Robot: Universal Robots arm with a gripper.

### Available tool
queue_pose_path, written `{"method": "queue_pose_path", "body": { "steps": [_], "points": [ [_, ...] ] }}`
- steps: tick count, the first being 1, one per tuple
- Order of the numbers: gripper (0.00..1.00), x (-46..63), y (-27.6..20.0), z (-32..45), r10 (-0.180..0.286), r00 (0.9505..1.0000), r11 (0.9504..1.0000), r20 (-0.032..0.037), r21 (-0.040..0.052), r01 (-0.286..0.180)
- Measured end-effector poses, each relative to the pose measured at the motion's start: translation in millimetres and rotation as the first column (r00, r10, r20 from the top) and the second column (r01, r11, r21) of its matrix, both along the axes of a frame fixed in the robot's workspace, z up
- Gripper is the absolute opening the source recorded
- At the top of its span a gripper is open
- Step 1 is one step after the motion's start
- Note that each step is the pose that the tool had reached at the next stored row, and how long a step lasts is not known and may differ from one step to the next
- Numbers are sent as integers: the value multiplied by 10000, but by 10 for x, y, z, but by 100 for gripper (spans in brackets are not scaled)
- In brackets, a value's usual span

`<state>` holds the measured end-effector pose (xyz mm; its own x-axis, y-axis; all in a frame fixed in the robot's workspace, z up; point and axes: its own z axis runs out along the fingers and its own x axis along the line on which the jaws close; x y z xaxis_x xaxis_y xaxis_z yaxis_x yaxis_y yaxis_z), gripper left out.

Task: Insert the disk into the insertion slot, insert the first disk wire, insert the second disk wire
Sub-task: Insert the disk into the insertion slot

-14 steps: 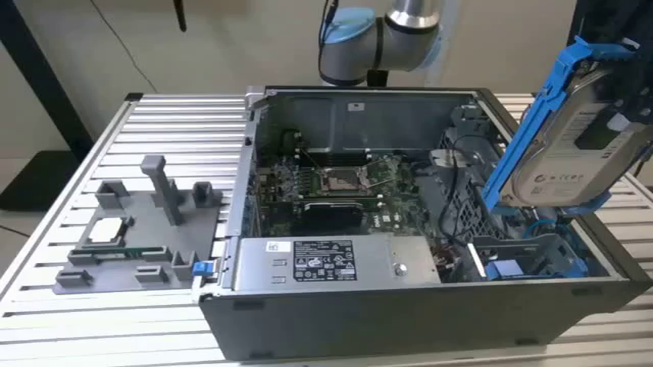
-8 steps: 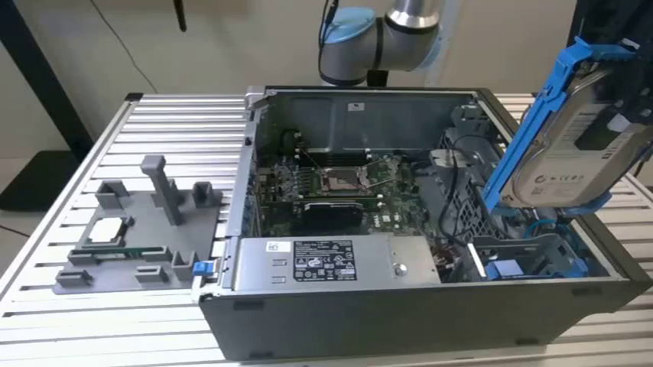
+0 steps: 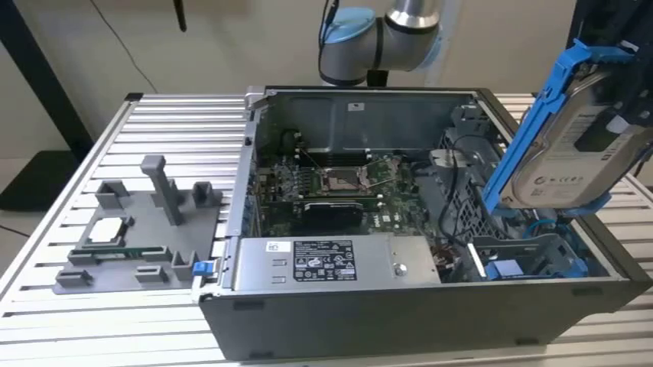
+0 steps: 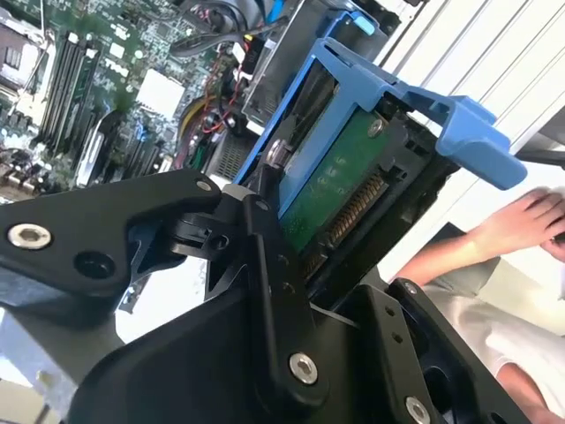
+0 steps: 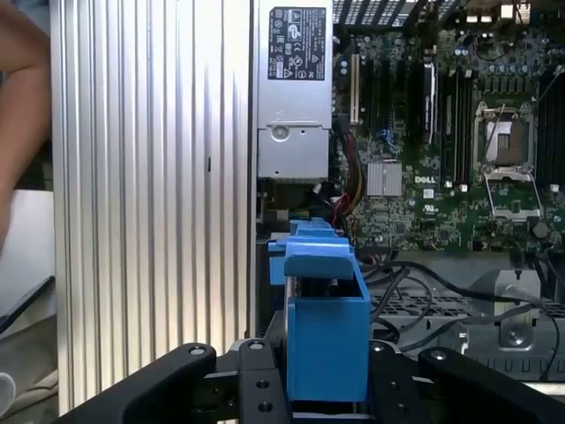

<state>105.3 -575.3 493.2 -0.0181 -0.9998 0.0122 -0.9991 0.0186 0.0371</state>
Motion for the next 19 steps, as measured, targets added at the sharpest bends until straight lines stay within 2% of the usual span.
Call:
{"method": "queue_pose_path", "body": {
  "steps": [4,12,17,19],
  "points": [
    [0,1,-1,-48,1,10000,10000,87,2,-1],
    [0,0,-3,-154,-6,10000,10000,89,38,6],
    [0,3,-6,-218,-6,10000,9999,83,100,5],
    [0,12,-9,-234,-6,10000,9999,76,168,5]
  ]
}}
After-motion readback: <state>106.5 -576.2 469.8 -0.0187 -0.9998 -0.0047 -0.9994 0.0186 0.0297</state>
